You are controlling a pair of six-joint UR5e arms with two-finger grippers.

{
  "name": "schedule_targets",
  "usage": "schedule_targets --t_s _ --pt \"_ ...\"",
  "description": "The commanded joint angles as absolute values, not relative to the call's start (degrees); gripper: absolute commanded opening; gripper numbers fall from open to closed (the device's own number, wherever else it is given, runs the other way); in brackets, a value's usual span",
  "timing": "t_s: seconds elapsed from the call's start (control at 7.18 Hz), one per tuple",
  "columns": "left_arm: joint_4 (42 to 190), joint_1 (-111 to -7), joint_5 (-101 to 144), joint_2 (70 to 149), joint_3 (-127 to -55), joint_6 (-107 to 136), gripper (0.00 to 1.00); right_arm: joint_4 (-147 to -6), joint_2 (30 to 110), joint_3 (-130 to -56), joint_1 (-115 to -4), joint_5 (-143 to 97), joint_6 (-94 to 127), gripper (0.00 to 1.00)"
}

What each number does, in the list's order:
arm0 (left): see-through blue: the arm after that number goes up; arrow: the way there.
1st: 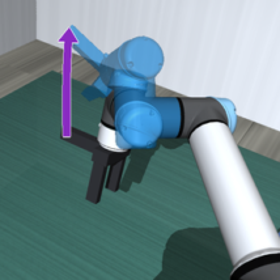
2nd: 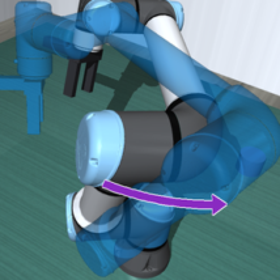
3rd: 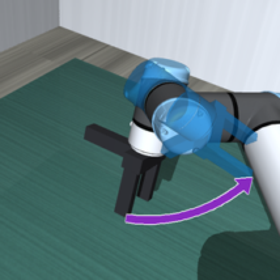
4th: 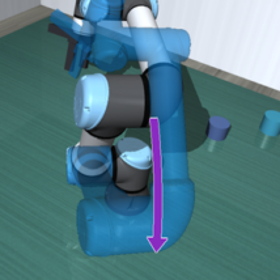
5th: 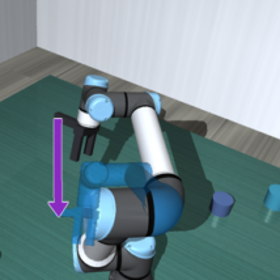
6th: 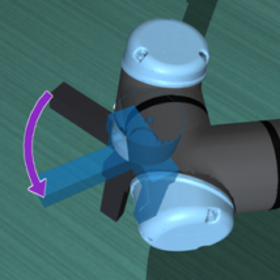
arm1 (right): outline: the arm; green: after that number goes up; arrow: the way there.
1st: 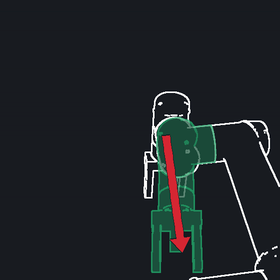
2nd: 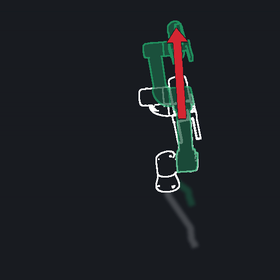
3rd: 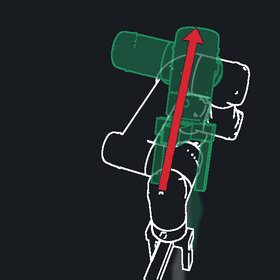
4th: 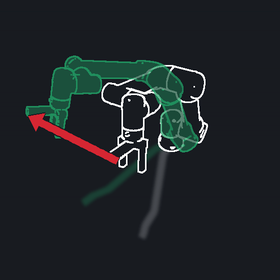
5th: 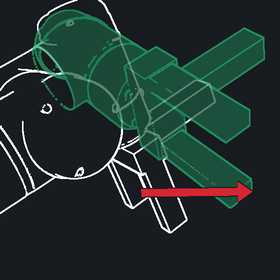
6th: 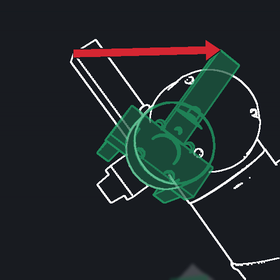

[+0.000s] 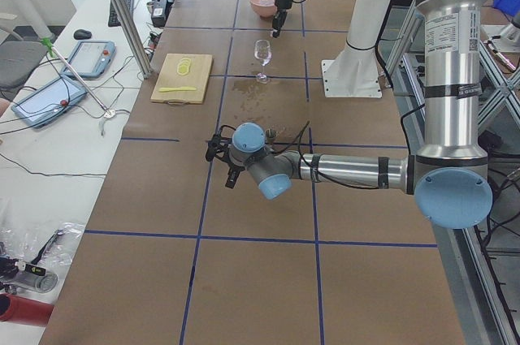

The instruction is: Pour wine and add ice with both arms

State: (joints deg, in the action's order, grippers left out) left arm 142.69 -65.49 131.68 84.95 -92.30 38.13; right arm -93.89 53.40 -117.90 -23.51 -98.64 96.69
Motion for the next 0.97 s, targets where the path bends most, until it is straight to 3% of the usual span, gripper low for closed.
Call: schedule_targets --t_s 0.0,0.84 --pt "142.7 -65.6 131.7 84.9 -92.3 38.1 1.00 -94.1 50.3 -115.5 -23.2 -98.2 96.9 0.00" --pt "143.0 -65.6 131.6 84.8 -92.3 38.1 1.00 -93.9 46.1 -110.5 -26.0 -96.9 96.9 0.00"
